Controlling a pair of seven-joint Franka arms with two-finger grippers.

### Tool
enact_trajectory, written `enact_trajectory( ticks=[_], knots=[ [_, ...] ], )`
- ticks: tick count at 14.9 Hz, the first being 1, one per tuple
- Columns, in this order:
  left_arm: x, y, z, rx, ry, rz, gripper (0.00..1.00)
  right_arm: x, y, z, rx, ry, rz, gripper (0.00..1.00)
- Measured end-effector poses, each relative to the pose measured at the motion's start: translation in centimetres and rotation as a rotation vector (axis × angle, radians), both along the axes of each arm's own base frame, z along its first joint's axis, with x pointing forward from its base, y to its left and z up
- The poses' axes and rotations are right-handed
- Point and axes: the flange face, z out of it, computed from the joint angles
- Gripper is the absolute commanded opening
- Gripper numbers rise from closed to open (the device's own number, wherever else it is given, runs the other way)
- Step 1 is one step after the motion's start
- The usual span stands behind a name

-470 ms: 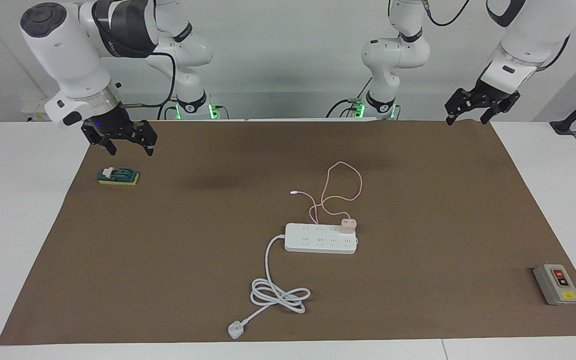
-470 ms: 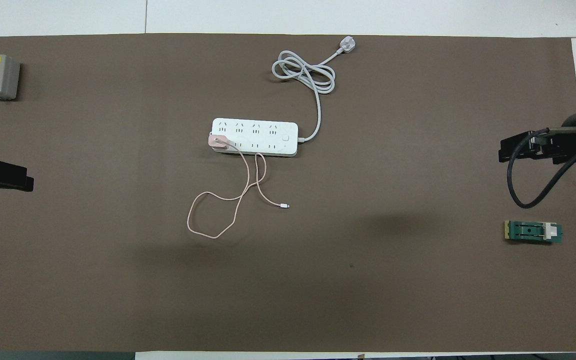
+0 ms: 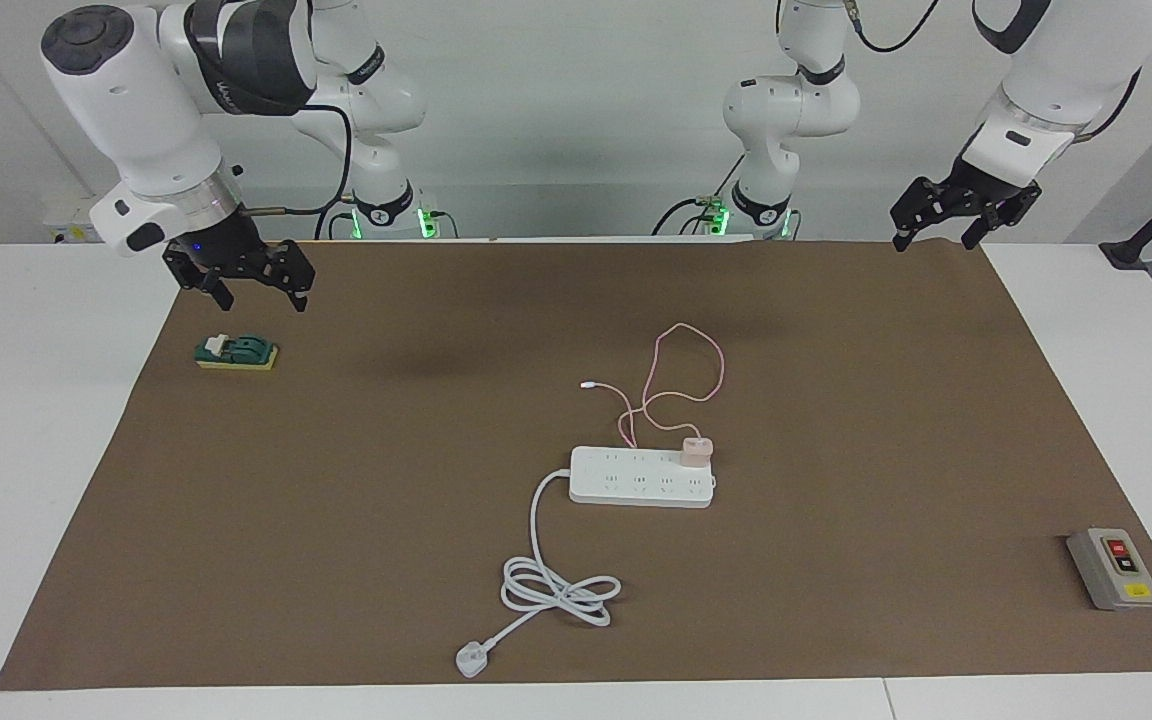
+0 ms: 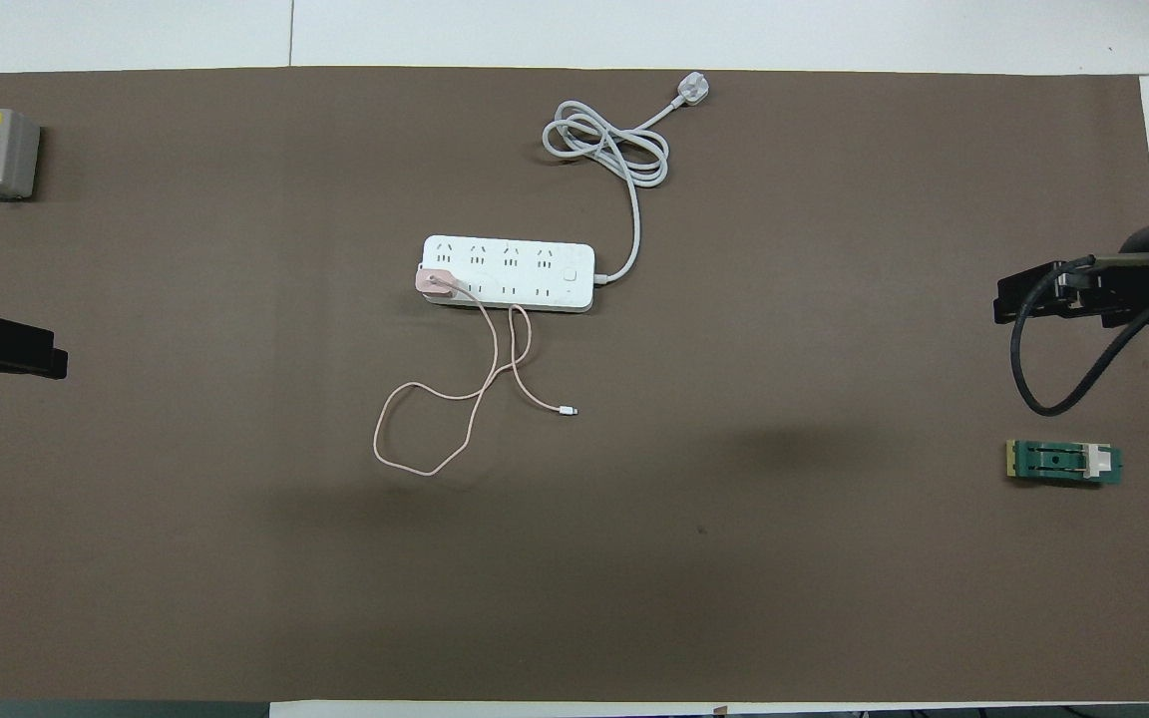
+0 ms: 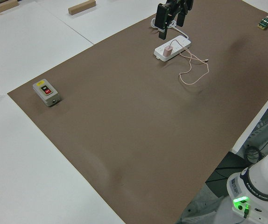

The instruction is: Unplug charger and place it aside

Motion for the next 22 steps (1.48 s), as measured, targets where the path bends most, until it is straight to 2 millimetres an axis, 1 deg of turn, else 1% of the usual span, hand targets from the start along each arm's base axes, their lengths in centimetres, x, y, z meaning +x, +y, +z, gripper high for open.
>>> enact_trajectory(
  ticks=[2, 4, 6, 8, 11, 13, 14, 15, 17, 18, 20, 22],
  knots=[
    [0.0, 0.0, 0.0, 0.001, 0.000, 0.010, 1.00, 0.0, 0.1, 0.0, 0.000, 0.000, 0.001, 1.00],
    [0.0, -0.2, 0.0, 0.004, 0.002, 0.088, 1.00, 0.0, 0.1, 0.0, 0.000, 0.000, 0.001, 1.00],
    [0.1, -1.6, -0.3, 0.009, -0.007, 0.197, 1.00, 0.0, 0.1, 0.0, 0.000, 0.000, 0.001, 1.00],
    [0.2, -3.9, -0.8, 0.010, -0.031, 0.338, 1.00, -0.1, 0.1, 0.2, 0.000, -0.003, 0.003, 1.00],
    [-0.2, -8.0, -1.5, 0.009, -0.051, 0.611, 1.00, -0.6, 0.8, 1.4, 0.002, -0.023, 0.014, 1.00],
    [-0.6, -10.7, -1.7, -0.001, -0.062, 0.816, 1.00, -1.2, 0.6, 2.2, 0.003, -0.026, 0.012, 1.00],
    [-1.0, -12.4, -1.8, -0.007, -0.065, 0.955, 1.00, -1.4, 0.3, 2.6, 0.004, -0.032, 0.002, 1.00],
    [-1.3, -13.8, -2.2, -0.008, -0.060, 1.065, 1.00, -1.5, 0.2, 2.6, 0.004, -0.030, -0.019, 1.00],
    [-1.6, -15.9, -3.7, 0.004, -0.044, 1.210, 1.00, -1.6, 0.5, 2.4, 0.007, -0.019, -0.087, 1.00],
    [-1.2, -16.7, -4.9, 0.009, -0.038, 1.267, 1.00, -1.6, 1.0, 2.2, 0.013, -0.013, -0.135, 1.00],
    [0.0, -18.1, -7.7, 0.029, -0.024, 1.364, 1.00, -1.7, 2.6, 1.9, 0.048, 0.005, -0.265, 1.00],
    [1.4, -19.3, -10.8, 0.059, -0.008, 1.426, 1.00, -1.9, 4.2, 1.3, 0.078, 0.033, -0.408, 1.00]
  ],
)
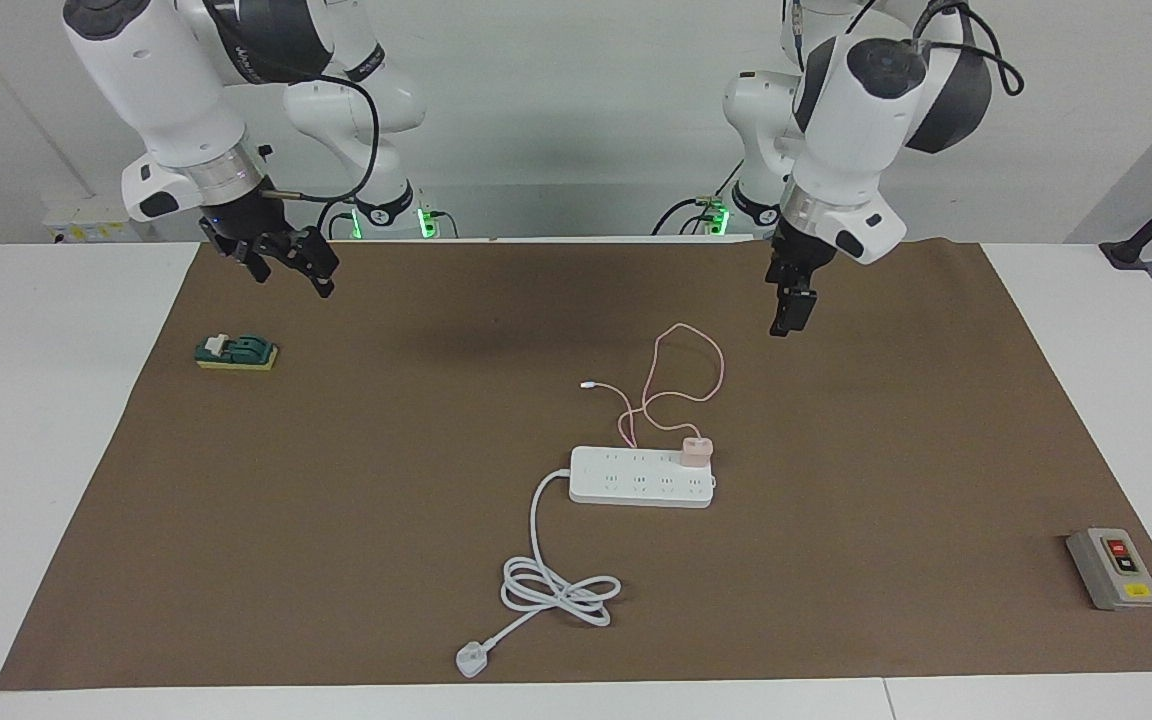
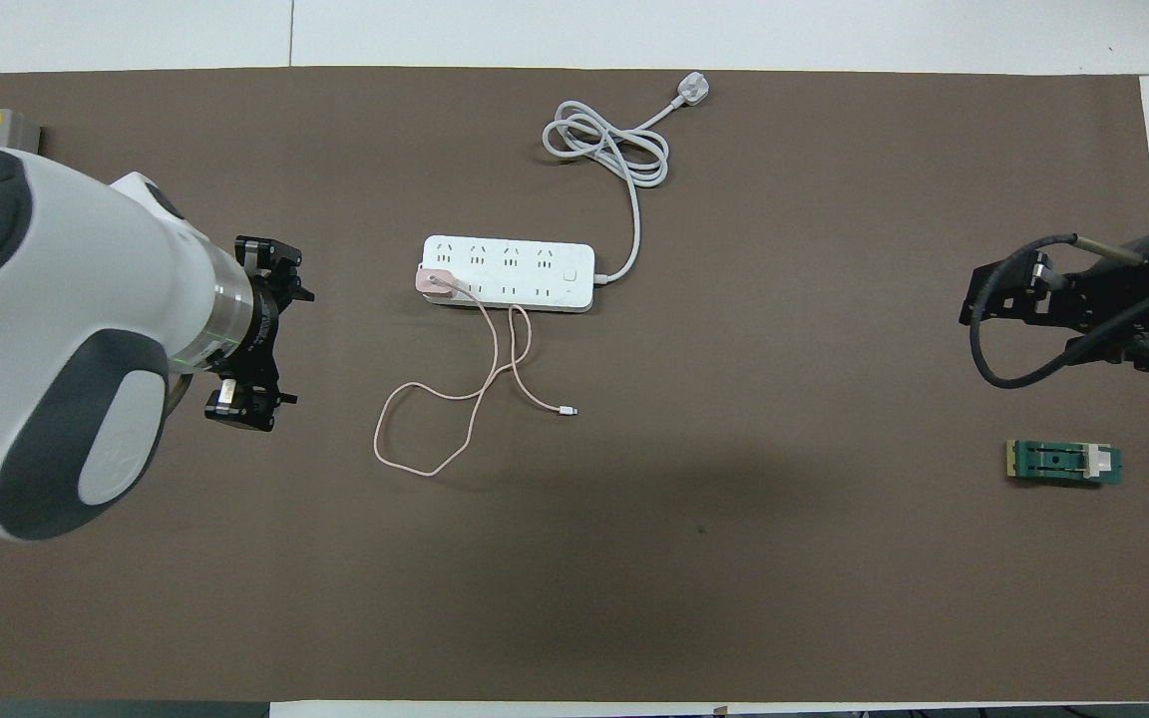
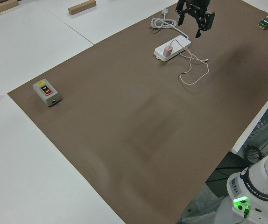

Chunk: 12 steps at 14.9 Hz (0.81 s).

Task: Unplug charger and place it aside
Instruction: 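Move the left gripper to the charger while the right gripper reaches the strip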

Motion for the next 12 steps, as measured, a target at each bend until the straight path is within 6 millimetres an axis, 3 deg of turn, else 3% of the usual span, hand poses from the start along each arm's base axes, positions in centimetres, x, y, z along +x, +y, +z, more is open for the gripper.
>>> enact_trajectory(
  ticks=[4, 7, 10, 12],
  knots=[
    [3.6, -1.7, -3.0, 0.002, 0.003, 0.100, 1.00, -0.4, 4.0, -1.8, 0.039, 0.078, -0.366, 1.00],
    [4.8, -3.2, -4.2, -0.024, -0.004, 0.122, 1.00, 0.0, 6.6, -4.1, 0.089, 0.114, -0.519, 1.00],
    [6.2, -5.3, -5.5, -0.042, -0.032, 0.132, 1.00, 1.4, 7.7, -6.8, 0.147, 0.147, -0.666, 1.00],
    [6.8, -5.7, -6.4, -0.045, -0.039, 0.139, 1.00, 2.0, 9.9, -8.6, 0.155, 0.170, -0.762, 1.00]
  ],
)
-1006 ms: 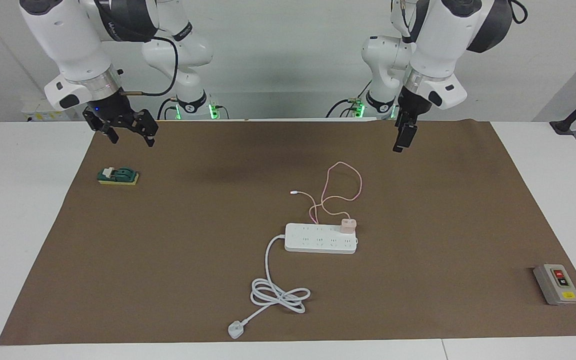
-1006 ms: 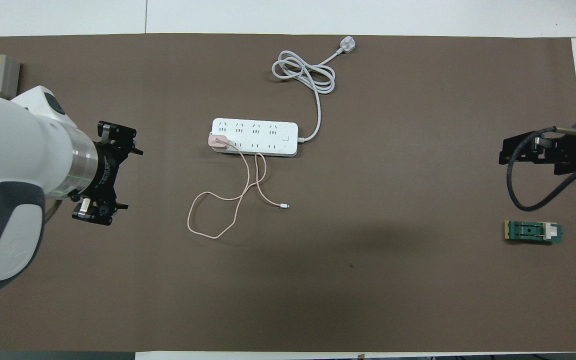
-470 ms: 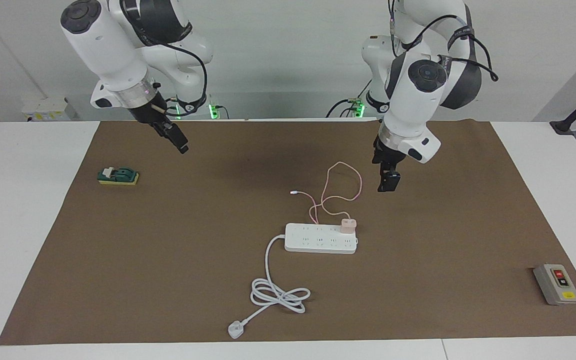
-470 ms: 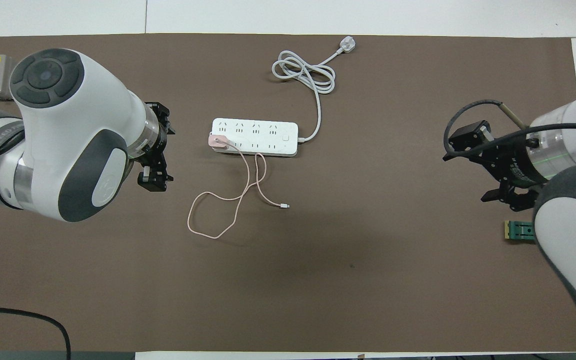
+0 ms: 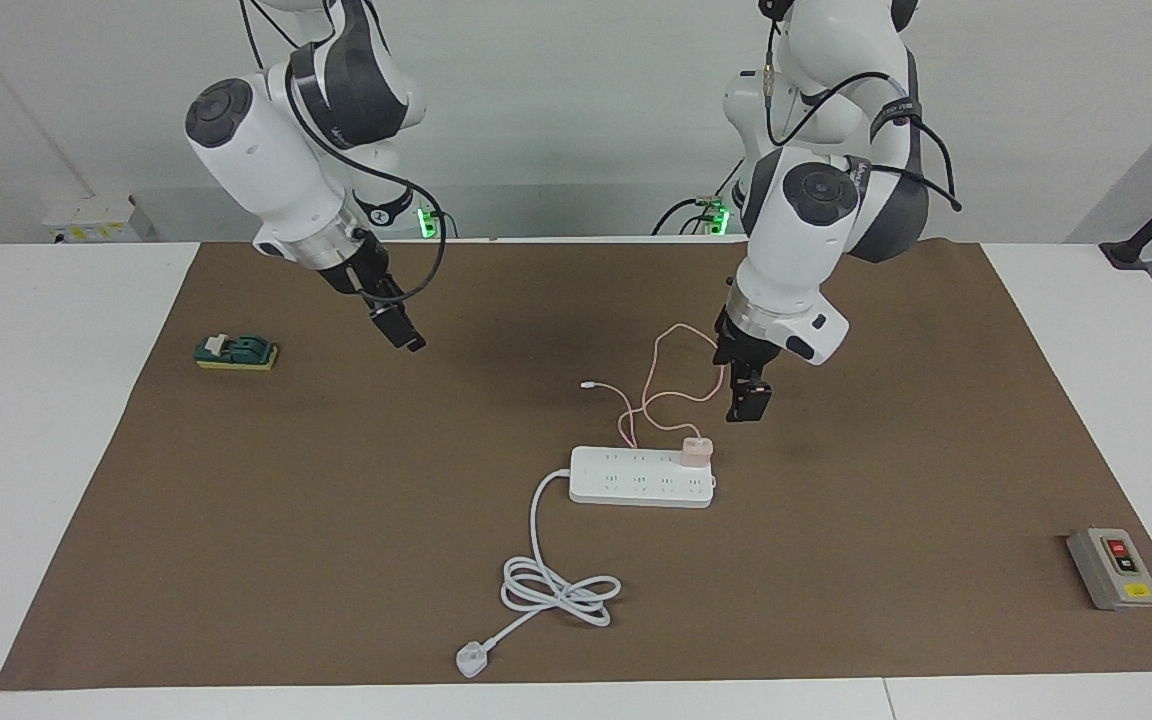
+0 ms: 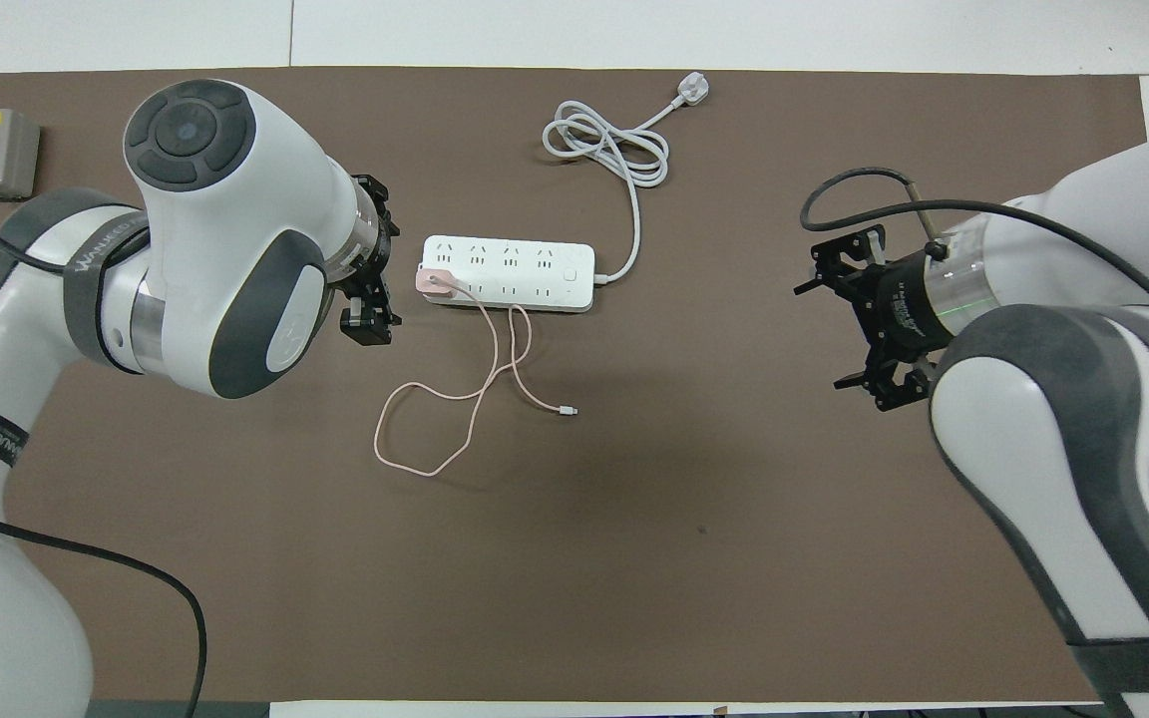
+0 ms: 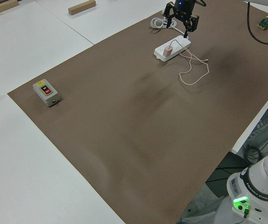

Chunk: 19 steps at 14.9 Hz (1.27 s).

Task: Unplug charger and place it aside
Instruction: 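Move the left gripper to the charger while the right gripper reaches the strip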

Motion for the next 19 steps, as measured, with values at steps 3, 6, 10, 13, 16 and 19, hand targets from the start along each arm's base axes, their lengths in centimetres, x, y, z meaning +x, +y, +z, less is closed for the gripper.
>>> enact_trajectory(
  ticks=[3, 6, 10, 13, 16, 19],
  knots=[
    [0.5, -0.5, -1.6, 0.002, 0.005, 0.007, 1.00, 0.8, 3.6, -2.0, 0.014, 0.008, -0.141, 1.00],
    [0.7, -1.1, -3.6, 0.017, 0.030, 0.013, 1.00, 1.8, 5.6, -4.7, 0.060, 0.010, -0.190, 1.00],
    [1.5, -2.7, -6.4, 0.032, 0.051, 0.020, 1.00, 3.8, 7.8, -8.8, 0.109, 0.004, -0.215, 1.00],
    [1.9, -2.9, -7.8, 0.045, 0.063, 0.018, 1.00, 5.7, 9.7, -9.9, 0.140, 0.007, -0.219, 1.00],
    [2.1, -2.9, -8.9, 0.058, 0.060, 0.013, 1.00, 7.1, 10.8, -12.2, 0.210, 0.016, -0.287, 1.00],
    [2.6, -3.0, -9.2, 0.046, 0.029, 0.014, 0.97, 8.7, 12.4, -14.0, 0.213, 0.004, -0.283, 1.00]
  ],
)
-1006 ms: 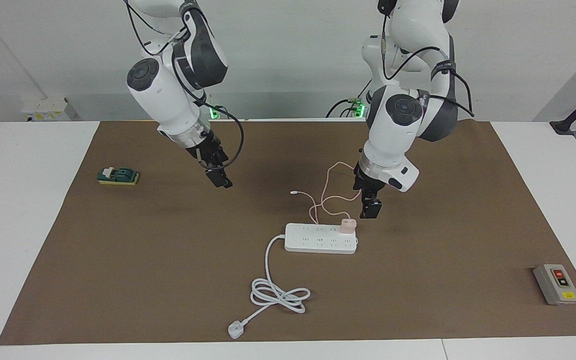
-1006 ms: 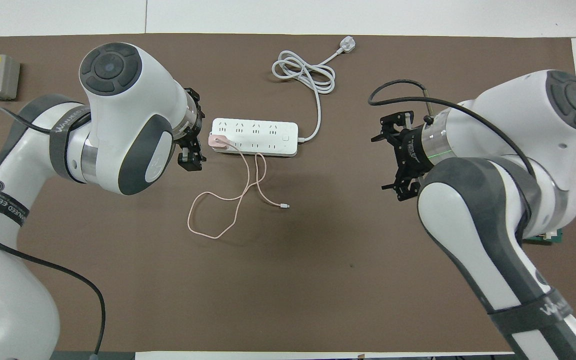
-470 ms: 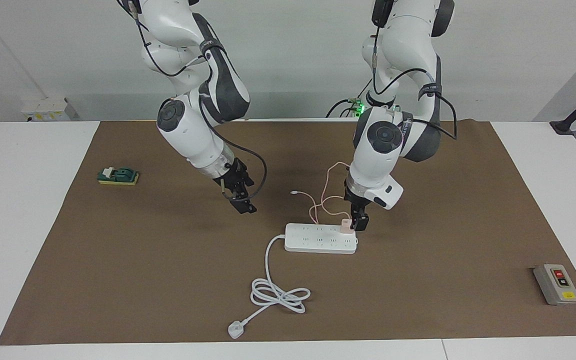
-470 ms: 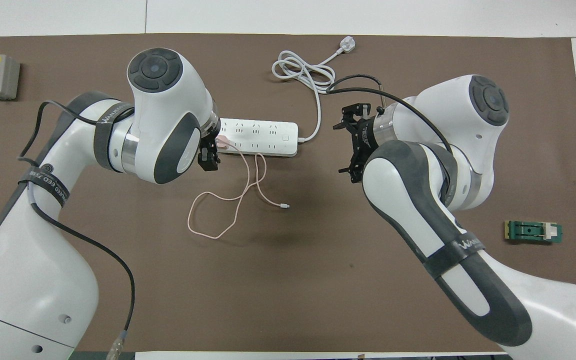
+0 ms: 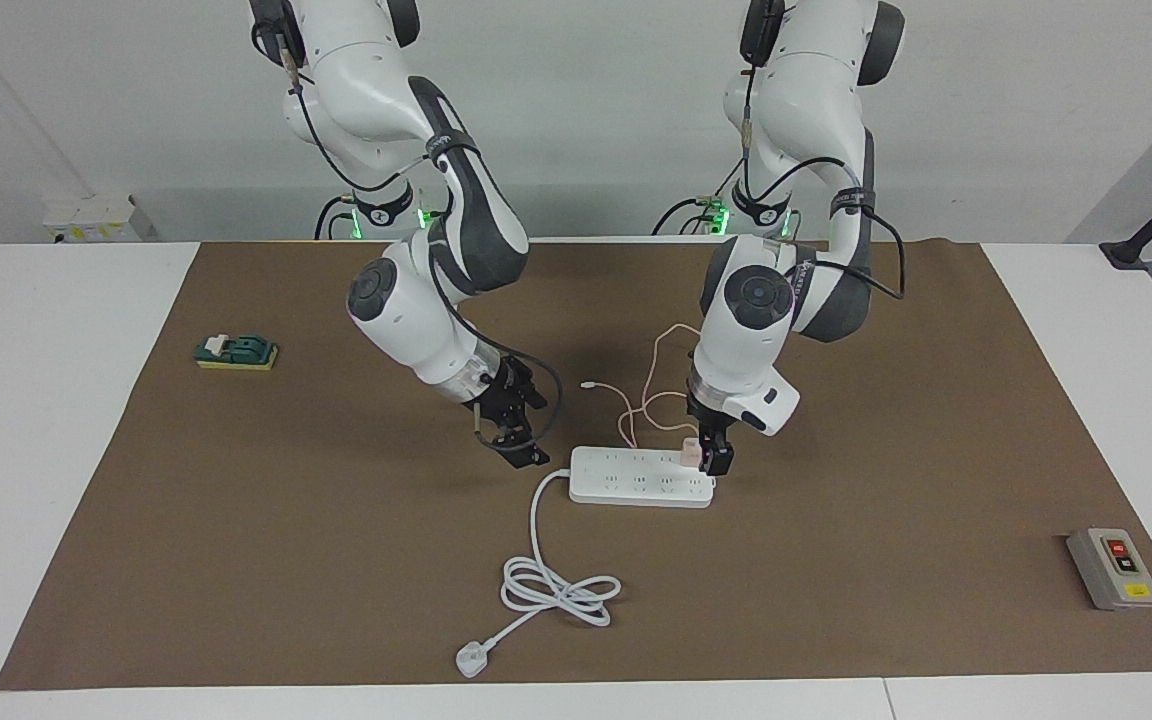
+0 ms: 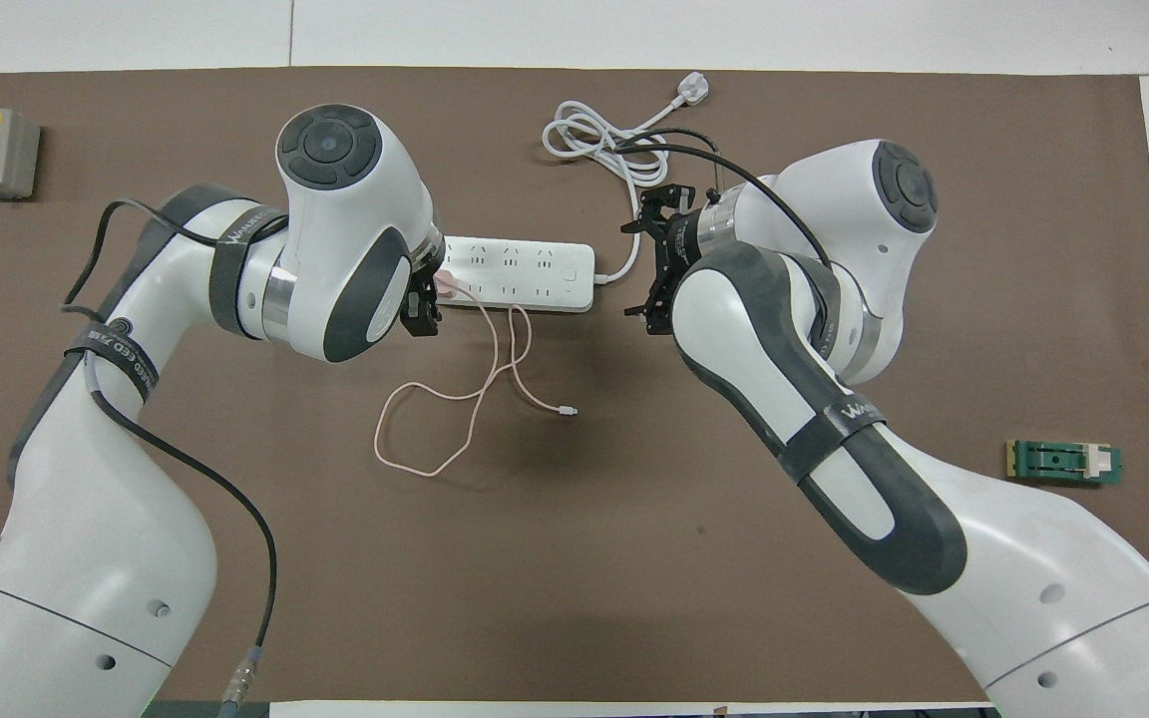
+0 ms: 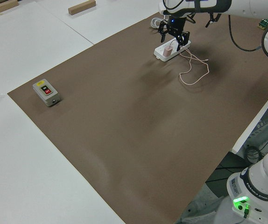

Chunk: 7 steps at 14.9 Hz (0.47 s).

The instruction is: Unplug charger and place it aside

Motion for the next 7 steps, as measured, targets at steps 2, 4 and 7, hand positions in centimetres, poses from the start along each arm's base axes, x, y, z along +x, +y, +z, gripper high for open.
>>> enact_trajectory(
  ticks=[2, 4, 7],
  knots=[
    [0.2, 0.1, 0.0, -0.003, -0.012, 0.002, 0.96, 0.9, 0.4, -1.0, 0.002, 0.002, -0.001, 1.00],
    [0.3, 0.1, -0.3, -0.005, -0.017, 0.003, 0.95, 2.3, 0.7, -1.3, 0.014, 0.009, -0.008, 1.00],
    [0.2, 0.2, -1.4, -0.003, -0.014, 0.003, 0.93, 3.0, 2.1, -2.6, 0.018, 0.056, -0.041, 1.00]
  ],
)
